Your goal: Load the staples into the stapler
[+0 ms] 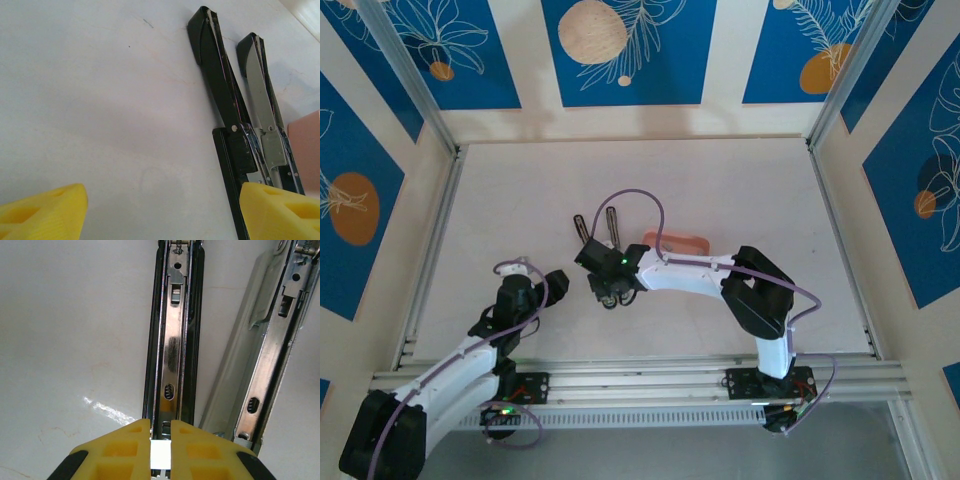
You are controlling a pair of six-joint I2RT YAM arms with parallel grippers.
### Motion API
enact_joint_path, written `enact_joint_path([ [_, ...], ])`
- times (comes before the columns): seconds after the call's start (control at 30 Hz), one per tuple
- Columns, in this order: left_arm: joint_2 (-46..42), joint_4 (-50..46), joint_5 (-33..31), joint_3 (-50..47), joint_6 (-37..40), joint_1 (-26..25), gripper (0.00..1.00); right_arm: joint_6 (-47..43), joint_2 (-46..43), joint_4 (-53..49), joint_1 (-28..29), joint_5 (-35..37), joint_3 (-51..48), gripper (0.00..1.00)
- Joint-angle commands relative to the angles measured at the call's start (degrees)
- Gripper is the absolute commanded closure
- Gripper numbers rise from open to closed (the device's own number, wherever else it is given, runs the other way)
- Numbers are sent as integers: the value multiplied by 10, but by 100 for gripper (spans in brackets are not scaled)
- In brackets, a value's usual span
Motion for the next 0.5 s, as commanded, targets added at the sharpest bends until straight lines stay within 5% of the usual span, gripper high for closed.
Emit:
enact_joint_path([
  [0.0, -6, -7, 1, -3, 6, 7, 20, -6, -4, 7, 5, 14, 0, 87],
  [0.47, -7, -7, 1, -3, 8, 7, 20, -20, -18, 13, 5, 23, -6, 87],
])
